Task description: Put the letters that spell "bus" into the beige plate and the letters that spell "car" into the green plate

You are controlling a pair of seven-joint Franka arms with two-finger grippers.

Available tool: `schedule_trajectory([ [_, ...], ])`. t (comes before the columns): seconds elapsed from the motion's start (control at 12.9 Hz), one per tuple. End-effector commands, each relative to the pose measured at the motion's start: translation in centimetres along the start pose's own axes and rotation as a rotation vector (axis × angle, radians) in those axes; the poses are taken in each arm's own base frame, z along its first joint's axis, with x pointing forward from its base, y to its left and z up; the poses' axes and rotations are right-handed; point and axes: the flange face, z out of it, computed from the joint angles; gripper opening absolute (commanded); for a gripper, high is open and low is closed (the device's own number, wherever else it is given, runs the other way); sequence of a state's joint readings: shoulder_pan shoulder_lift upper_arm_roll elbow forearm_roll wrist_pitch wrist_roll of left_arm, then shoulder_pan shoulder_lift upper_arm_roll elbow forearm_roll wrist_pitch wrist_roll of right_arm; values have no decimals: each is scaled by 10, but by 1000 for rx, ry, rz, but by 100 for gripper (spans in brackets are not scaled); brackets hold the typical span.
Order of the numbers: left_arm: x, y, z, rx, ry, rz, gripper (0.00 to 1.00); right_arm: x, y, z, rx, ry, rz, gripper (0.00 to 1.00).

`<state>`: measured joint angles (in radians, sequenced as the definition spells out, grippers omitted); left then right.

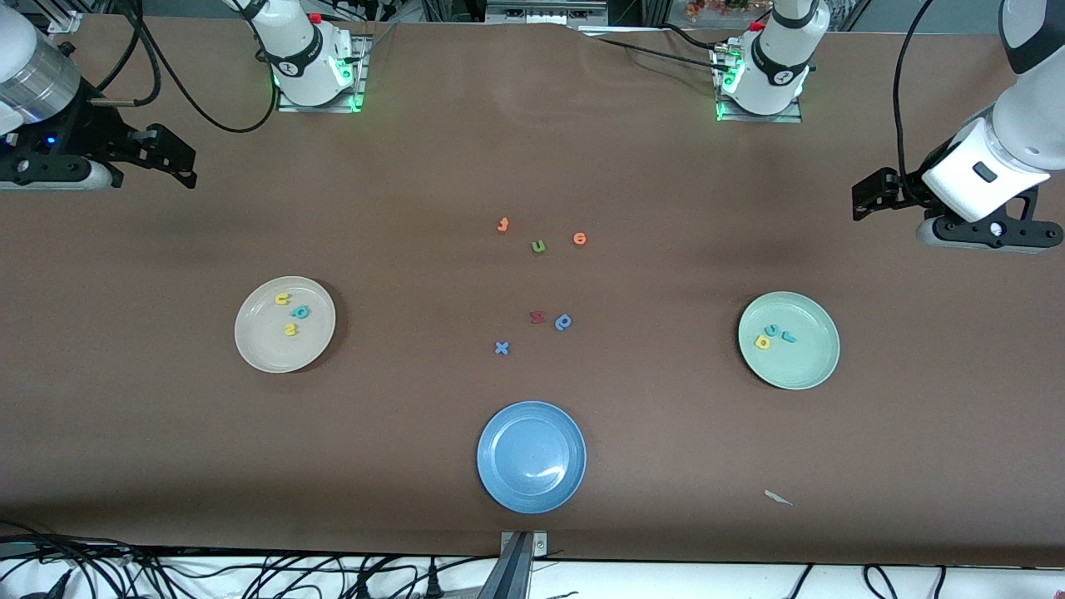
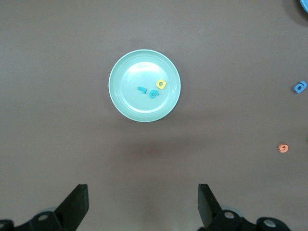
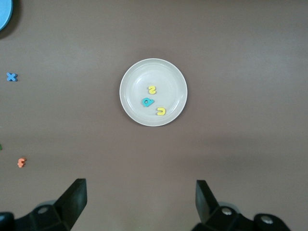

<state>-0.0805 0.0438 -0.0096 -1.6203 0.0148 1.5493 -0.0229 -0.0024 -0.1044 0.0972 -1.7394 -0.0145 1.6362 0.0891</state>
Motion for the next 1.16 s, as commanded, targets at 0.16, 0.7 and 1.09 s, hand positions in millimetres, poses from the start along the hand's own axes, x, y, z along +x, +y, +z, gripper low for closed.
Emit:
schedule_trajectory([
  [0.16, -3, 1, -7, -14, 1, 20, 100, 2, 11, -4, 15, 0, 2, 100],
  [0.7, -3, -1, -5, -14, -2, 42, 100, 10, 14, 4, 22, -25, 8, 100],
  [1.09, -3, -1, -6, -14, -2, 42, 100, 14, 25, 12, 28, -37, -14, 100],
])
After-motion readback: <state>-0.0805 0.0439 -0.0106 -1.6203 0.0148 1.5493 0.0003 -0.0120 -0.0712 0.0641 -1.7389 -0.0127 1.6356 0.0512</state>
